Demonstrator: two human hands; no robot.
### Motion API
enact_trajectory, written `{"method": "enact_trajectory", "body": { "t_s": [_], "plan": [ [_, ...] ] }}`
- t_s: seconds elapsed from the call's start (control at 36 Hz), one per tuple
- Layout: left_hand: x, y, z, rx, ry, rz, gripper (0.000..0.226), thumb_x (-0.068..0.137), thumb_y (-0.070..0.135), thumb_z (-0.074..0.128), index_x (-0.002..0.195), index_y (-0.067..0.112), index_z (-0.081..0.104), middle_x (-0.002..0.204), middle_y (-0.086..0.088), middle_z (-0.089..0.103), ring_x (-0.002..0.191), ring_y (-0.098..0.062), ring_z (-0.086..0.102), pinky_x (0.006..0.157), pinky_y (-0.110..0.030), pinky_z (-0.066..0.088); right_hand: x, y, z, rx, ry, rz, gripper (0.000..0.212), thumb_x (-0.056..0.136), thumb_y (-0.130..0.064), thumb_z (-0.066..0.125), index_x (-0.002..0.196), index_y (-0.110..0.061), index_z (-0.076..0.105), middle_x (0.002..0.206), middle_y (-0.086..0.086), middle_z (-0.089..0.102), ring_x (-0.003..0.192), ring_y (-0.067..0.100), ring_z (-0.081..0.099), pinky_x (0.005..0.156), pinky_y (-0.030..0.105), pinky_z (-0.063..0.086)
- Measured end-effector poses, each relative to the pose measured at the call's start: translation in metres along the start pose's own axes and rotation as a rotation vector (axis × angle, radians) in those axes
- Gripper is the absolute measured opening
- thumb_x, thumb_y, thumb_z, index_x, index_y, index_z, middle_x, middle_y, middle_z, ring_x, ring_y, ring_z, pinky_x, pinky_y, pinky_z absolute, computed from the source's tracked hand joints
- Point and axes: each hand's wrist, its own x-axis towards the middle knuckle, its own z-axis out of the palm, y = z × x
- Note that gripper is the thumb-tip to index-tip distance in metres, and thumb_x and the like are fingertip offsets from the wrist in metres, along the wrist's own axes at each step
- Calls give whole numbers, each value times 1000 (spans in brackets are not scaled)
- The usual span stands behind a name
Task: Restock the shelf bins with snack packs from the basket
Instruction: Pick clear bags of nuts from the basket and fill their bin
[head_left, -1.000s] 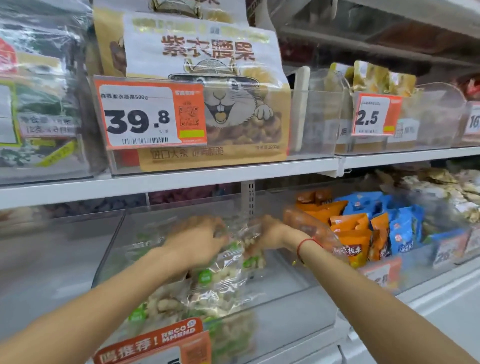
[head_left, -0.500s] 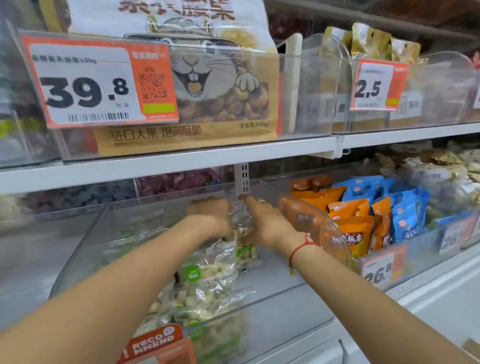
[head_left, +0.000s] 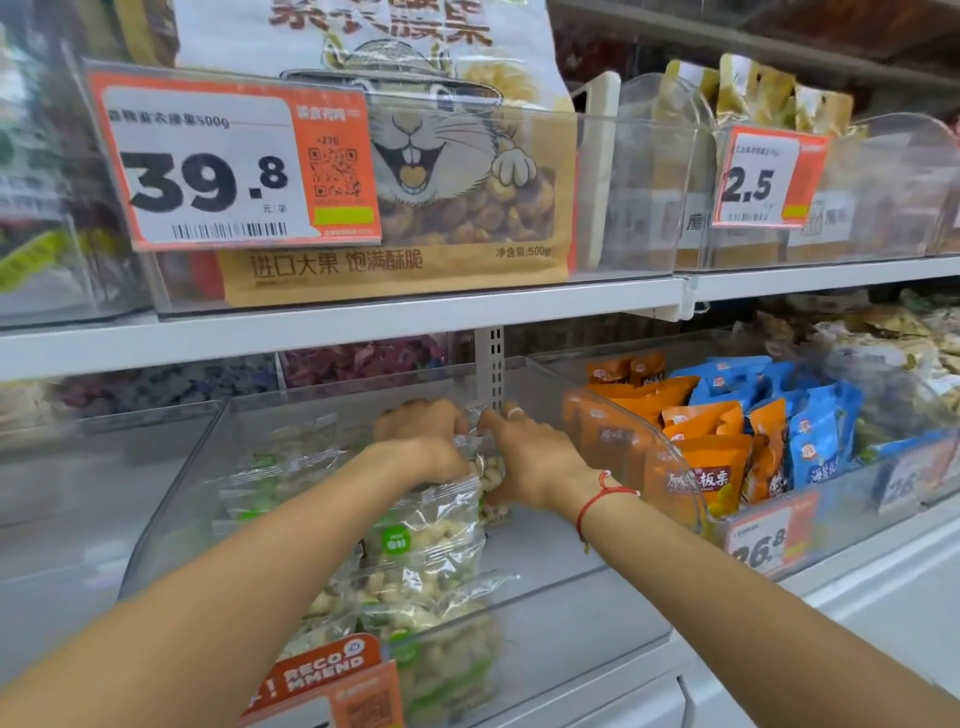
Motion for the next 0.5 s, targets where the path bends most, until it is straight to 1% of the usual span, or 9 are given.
{"method": "enact_trajectory", "body": {
  "t_s": [0.08,0.14,0.19,0.25,0.31,0.36,0.44,0.5],
  "plan": [
    [-1,5,0,17,-14,-22,47,85,18,62,128,31,48,122,5,56,114,-18,54,89,-31,47,-2,1,1,22,-17,-3,83,74,-25,78,141,-21,29,138,9,38,114,35,55,89,43,47],
    [-2,7,-4,12,-38,-19,49,86,19,62,131,28,46,124,3,55,114,-19,54,91,-31,47,-2,1,0,40,-40,5,83,75,-26,77,141,-22,28,141,8,36,116,34,54,89,42,46],
    [-4,5,-9,-49,-59,-24,51,84,21,66,131,25,47,127,2,55,115,-19,54,93,-30,48,-3,1,-3,55,-75,18,85,76,-27,76,144,-23,25,143,8,34,119,34,52,91,42,45],
    [-8,3,-15,-121,-48,-29,56,81,24,71,132,24,48,130,2,54,116,-19,54,94,-31,48,-5,2,-6,60,-104,35,89,78,-29,75,147,-23,20,146,8,31,122,35,49,94,43,44],
    [-18,0,-18,-177,16,-36,55,80,26,72,130,28,50,132,6,53,118,-17,53,95,-30,47,-11,2,-9,83,-99,59,88,80,-31,73,147,-21,18,148,11,27,123,36,48,97,45,43],
    [-34,-3,-19,-260,129,-39,49,80,29,70,125,33,53,130,11,55,115,-15,55,92,-30,49,-22,1,-14,115,-63,77,82,83,-33,70,147,-20,20,148,13,27,122,36,49,99,46,44],
    [-71,-7,-15,-343,315,8,39,80,41,69,117,37,56,120,11,61,108,-15,58,83,-29,49,-48,-4,-28,105,-6,58,74,86,-35,66,146,-19,25,143,12,34,122,34,49,96,46,44],
    [-100,-10,-15,-359,411,44,34,83,42,66,115,37,58,115,15,63,107,-11,59,78,-27,45,-73,-9,-41,77,67,14,63,88,-36,62,142,-19,33,138,9,41,119,31,51,92,44,46]
  ]
}}
